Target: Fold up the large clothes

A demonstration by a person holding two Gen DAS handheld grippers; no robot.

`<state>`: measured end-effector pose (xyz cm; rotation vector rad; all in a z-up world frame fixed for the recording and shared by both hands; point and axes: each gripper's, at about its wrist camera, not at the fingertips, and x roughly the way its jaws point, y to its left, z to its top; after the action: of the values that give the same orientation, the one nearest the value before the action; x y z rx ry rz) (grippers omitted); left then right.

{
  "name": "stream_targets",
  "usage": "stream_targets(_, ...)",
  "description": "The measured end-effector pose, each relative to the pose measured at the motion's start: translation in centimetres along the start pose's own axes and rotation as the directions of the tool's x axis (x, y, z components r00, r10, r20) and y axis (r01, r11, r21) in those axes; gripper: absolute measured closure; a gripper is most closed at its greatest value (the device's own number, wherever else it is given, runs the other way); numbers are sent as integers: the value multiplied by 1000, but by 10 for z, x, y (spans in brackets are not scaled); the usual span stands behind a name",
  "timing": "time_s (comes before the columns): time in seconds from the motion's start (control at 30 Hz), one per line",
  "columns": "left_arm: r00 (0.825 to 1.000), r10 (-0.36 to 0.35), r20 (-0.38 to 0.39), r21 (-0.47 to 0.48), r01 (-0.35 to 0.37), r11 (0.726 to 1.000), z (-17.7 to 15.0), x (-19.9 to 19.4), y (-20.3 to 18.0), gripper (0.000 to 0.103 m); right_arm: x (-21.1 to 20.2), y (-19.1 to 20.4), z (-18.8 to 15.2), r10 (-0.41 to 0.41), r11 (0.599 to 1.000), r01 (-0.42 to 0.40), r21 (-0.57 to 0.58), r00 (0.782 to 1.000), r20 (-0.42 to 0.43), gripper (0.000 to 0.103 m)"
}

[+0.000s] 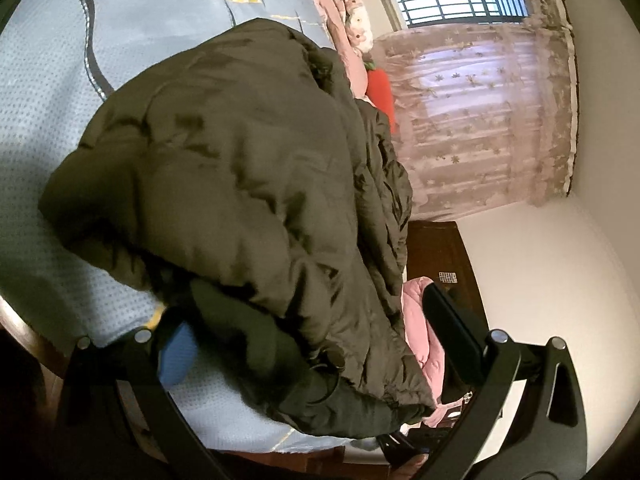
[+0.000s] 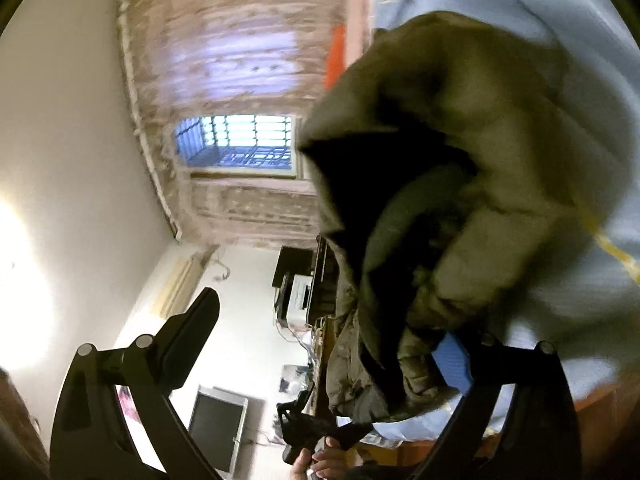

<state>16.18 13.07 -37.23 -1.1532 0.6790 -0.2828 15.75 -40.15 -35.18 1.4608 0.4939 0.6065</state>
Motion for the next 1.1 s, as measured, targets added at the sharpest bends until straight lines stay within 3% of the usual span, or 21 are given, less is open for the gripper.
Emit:
stream_targets(0.1, 1000, -5, 6, -5, 5, 1000, 0, -1, -4, 2, 1, -17, 2, -36, 998, 35, 50, 999, 8, 6)
stream_targets(0.27, 999, 33, 5, 38, -33, 999, -1, 6, -10, 2, 8, -27, 5, -75, 996, 75, 38, 997, -4, 24)
stream_targets(0.37, 998, 66, 6, 68, -66, 996, -1, 10, -13, 3, 9, -34, 3, -112, 993, 112, 42, 994, -12, 44)
stream_targets(0.4, 997, 78, 6, 81, -78, 994, -2, 11, -15, 5, 8, -38, 3, -131, 990, 132, 52, 991, -13, 55)
stream_targets(0.43, 995, 98, 9, 100, -99, 990, -2, 12, -17, 17, 7, -40, 2, -147, 987, 148, 56, 989, -13, 65)
stream_targets(0.47, 993, 118, 13, 107, -118, 987, -2, 12, -15, 26, 6, -42, 1, -156, 986, 157, 58, 988, -14, 67)
stream_targets(0.53, 985, 170, 25, 93, -172, 981, -1, 12, -7, 70, 4, -39, -2, -175, 984, 175, 43, 985, -2, 74)
stream_targets(0.63, 990, 143, 17, 33, -143, 989, 2, 9, 12, 87, 1, -34, -6, -230, 973, 230, 17, 973, 7, 87)
stream_targets(0.8, 988, 150, 21, 110, -151, 982, 2, 8, -4, 92, -2, -27, -10, -230, 973, 229, 39, 973, 12, 91)
stream_targets(1.1, 1000, 23, -10, 129, -22, 991, 33, 2, -60, 91, 13, 31, 0, -144, 988, 144, 54, 990, 0, 91)
